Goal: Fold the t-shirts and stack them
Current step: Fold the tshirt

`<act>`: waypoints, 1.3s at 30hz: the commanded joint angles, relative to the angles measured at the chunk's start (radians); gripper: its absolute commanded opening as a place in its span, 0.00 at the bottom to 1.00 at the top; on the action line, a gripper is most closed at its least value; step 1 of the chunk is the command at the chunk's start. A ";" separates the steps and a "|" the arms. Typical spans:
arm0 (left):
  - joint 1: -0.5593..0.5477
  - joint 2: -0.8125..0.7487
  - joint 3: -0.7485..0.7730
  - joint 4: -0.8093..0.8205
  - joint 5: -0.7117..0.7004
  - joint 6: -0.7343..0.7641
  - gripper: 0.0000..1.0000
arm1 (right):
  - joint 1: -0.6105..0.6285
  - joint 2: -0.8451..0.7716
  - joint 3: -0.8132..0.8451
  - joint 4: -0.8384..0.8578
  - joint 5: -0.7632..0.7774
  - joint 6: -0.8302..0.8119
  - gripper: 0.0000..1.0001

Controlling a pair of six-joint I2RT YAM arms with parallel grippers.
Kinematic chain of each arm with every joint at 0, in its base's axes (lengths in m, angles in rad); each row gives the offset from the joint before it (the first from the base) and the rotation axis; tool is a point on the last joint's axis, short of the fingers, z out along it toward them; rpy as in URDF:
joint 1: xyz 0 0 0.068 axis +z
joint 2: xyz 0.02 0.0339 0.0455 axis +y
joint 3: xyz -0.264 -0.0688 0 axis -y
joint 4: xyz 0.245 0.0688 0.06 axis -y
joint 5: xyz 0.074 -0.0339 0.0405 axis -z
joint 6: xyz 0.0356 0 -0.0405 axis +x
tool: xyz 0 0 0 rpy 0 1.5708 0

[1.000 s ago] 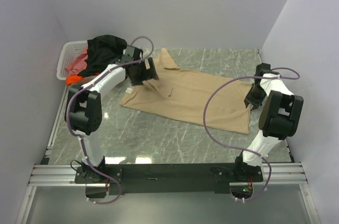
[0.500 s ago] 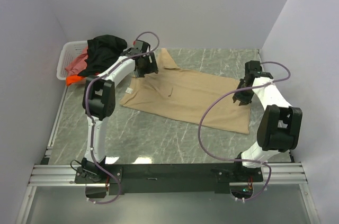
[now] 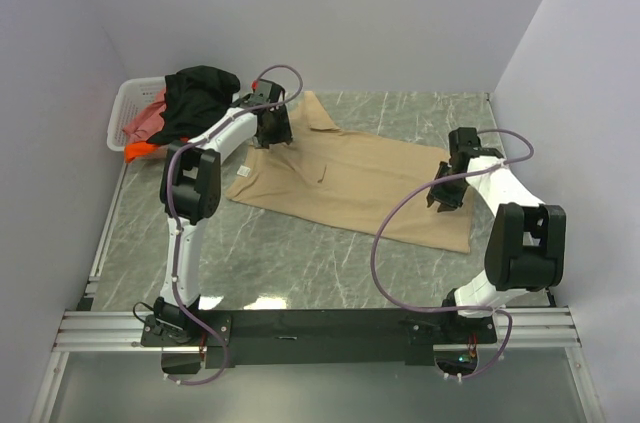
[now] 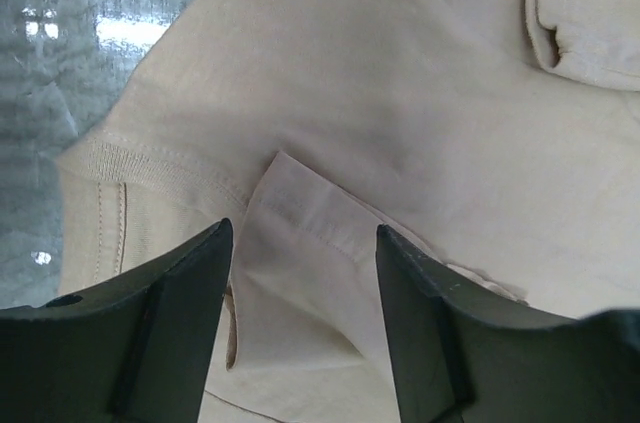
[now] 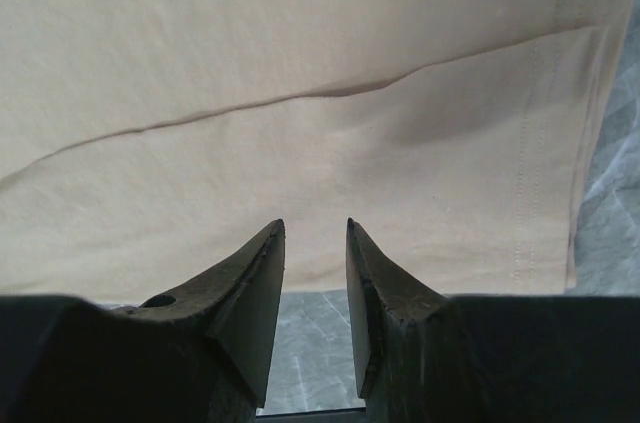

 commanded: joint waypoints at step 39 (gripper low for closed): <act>0.002 -0.085 -0.077 0.262 0.135 0.064 0.00 | 0.039 0.000 -0.030 0.052 -0.022 0.020 0.38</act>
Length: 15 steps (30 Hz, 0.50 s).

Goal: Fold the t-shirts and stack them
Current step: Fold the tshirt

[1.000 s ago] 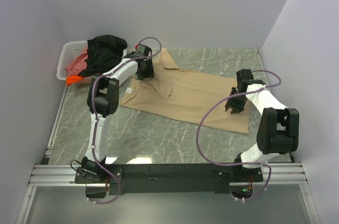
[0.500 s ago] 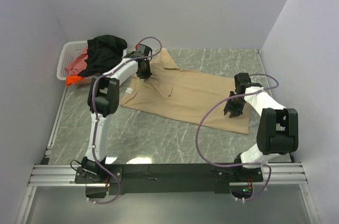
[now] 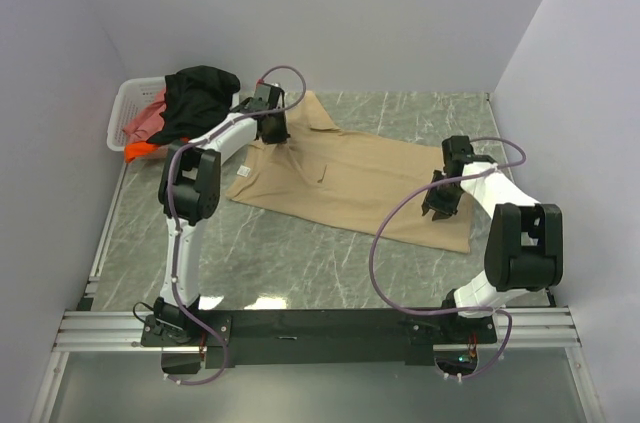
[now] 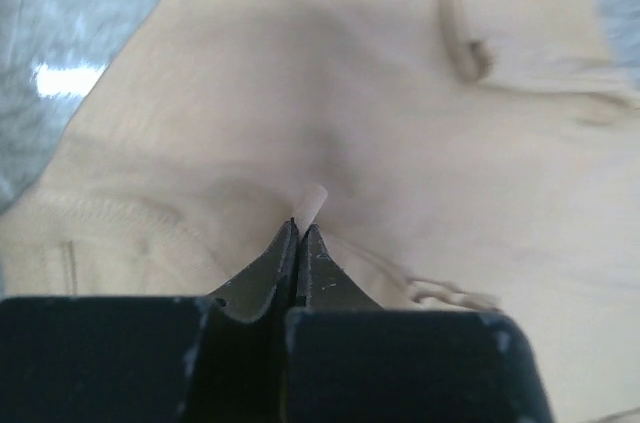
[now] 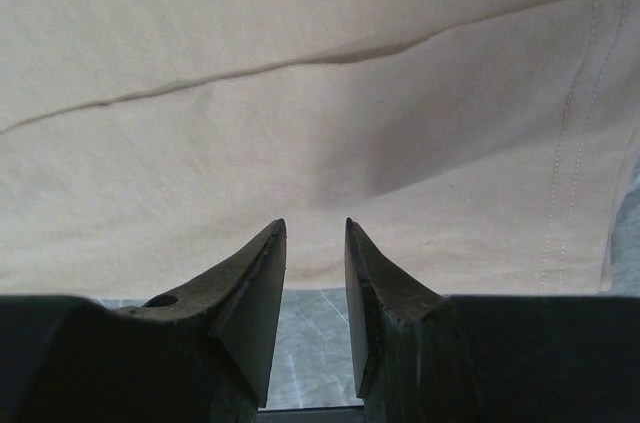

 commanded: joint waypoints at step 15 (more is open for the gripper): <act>0.006 -0.048 0.056 0.049 -0.065 -0.023 0.76 | 0.055 0.056 0.130 -0.001 -0.032 0.016 0.37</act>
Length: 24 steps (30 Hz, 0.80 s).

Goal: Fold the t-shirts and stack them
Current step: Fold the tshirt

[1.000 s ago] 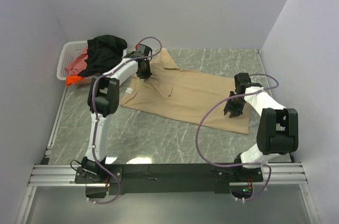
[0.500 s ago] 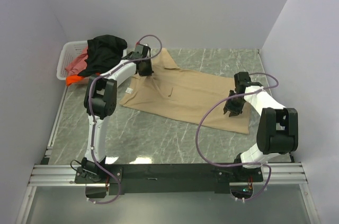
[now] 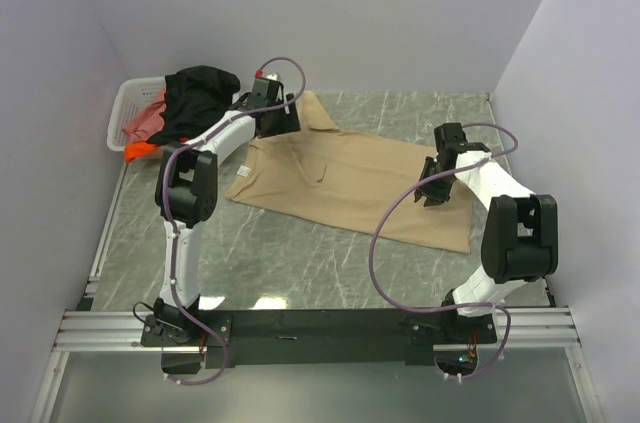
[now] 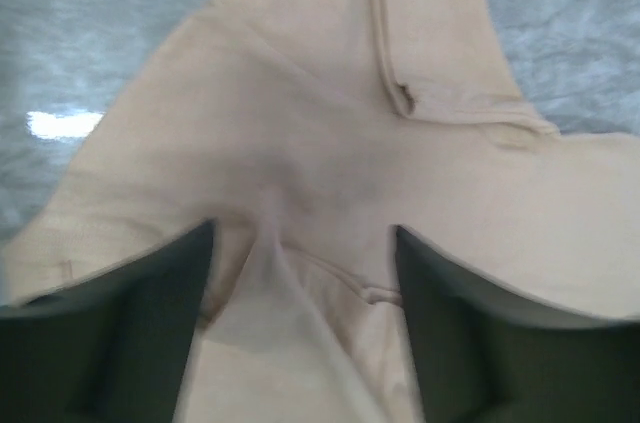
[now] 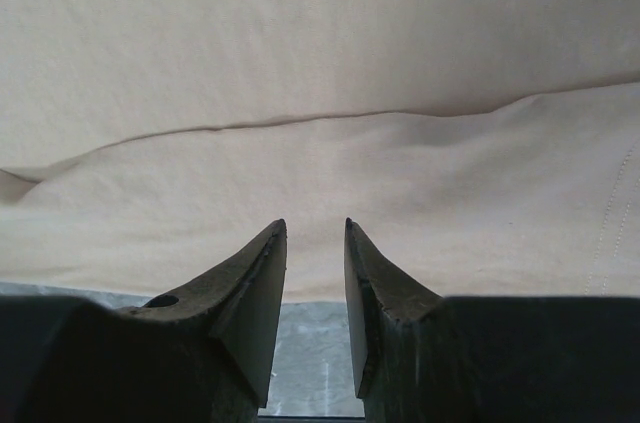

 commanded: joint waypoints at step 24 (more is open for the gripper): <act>-0.285 0.029 0.041 -0.116 -0.188 0.056 0.60 | 0.021 -0.094 -0.122 0.041 -0.026 0.040 0.37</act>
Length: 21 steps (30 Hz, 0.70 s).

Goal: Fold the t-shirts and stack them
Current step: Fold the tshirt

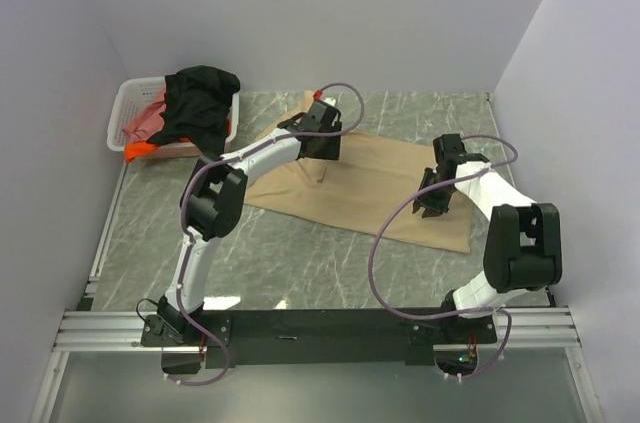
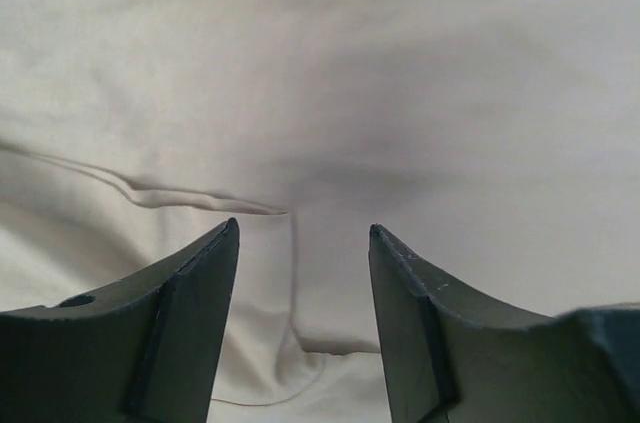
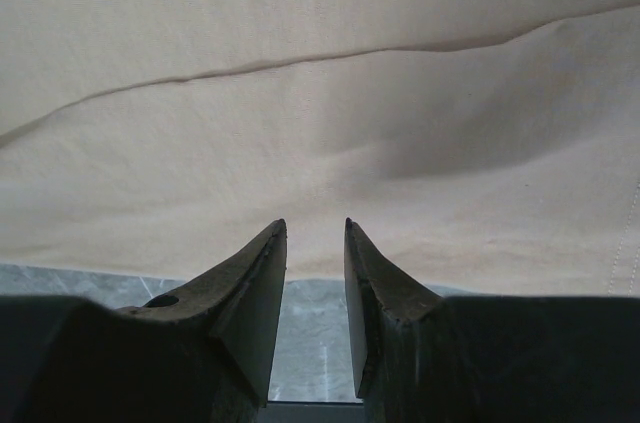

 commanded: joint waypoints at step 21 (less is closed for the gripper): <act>-0.007 0.117 0.063 -0.066 -0.043 0.045 0.50 | 0.009 -0.067 -0.051 0.029 -0.003 0.004 0.37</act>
